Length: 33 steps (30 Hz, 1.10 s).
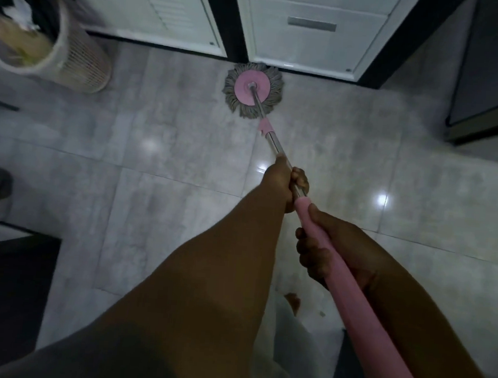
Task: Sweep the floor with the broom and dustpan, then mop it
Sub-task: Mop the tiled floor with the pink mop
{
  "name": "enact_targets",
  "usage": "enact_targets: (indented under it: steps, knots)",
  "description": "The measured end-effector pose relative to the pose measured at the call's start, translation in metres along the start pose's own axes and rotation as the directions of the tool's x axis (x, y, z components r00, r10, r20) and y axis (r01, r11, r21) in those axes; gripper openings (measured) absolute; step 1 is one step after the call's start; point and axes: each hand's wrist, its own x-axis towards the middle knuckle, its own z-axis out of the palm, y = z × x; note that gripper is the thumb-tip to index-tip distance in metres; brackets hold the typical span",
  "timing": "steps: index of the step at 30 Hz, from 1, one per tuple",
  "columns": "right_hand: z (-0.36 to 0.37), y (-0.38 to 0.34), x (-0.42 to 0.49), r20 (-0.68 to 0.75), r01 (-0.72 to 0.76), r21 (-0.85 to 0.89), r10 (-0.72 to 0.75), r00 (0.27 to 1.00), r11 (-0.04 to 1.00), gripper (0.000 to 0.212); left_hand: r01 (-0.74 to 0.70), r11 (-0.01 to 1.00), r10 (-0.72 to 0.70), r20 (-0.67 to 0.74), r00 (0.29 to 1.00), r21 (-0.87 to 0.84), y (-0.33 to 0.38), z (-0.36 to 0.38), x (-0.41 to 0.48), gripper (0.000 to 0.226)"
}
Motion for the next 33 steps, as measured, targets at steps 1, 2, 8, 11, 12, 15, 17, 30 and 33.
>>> enact_targets:
  steps: [1,2,8,11,12,15,17,30,33]
  knots:
    - [0.009,-0.007,0.005,0.005,-0.013,-0.013,0.013,1.000,1.000,0.041,0.001,1.000,-0.001,0.000,1.000,-0.020,0.012,-0.003,0.000,0.051]
    - [0.017,-0.014,0.010,0.008,-0.025,-0.027,0.025,1.000,0.999,0.041,0.002,0.999,-0.002,-0.002,1.000,-0.046,0.023,-0.005,0.001,0.051]
    - [0.057,-0.054,0.032,0.045,-0.085,-0.088,0.089,0.995,0.992,0.040,-0.034,0.986,0.033,-0.008,0.999,-0.165,0.079,-0.013,0.000,0.046]
    - [0.082,-0.075,0.043,0.039,-0.096,-0.140,0.102,0.994,0.985,0.041,-0.060,0.973,0.059,-0.011,0.998,-0.222,0.110,-0.018,0.000,0.043]
    - [0.090,-0.082,0.047,0.037,-0.093,-0.163,0.100,0.994,0.982,0.041,-0.063,0.968,0.062,-0.013,0.998,-0.243,0.120,-0.021,0.001,0.043]
    - [0.113,-0.102,0.065,0.026,-0.089,-0.238,0.098,0.995,0.967,0.042,-0.071,0.950,0.070,-0.016,0.997,-0.305,0.153,-0.030,0.009,0.046]
    - [0.127,-0.117,0.079,0.017,-0.095,-0.288,0.104,0.994,0.953,0.041,-0.080,0.932,0.083,-0.007,0.997,-0.352,0.174,-0.035,0.014,0.050]
    - [0.181,-0.180,0.135,0.023,-0.068,-0.443,0.087,0.996,0.894,0.035,-0.197,0.877,0.189,-0.063,0.980,-0.438,0.256,-0.045,0.044,0.056]
    - [0.160,-0.184,0.128,0.018,-0.088,-0.443,0.107,0.994,0.892,0.037,-0.203,0.851,0.206,-0.048,0.977,-0.484,0.241,-0.034,0.048,0.055]
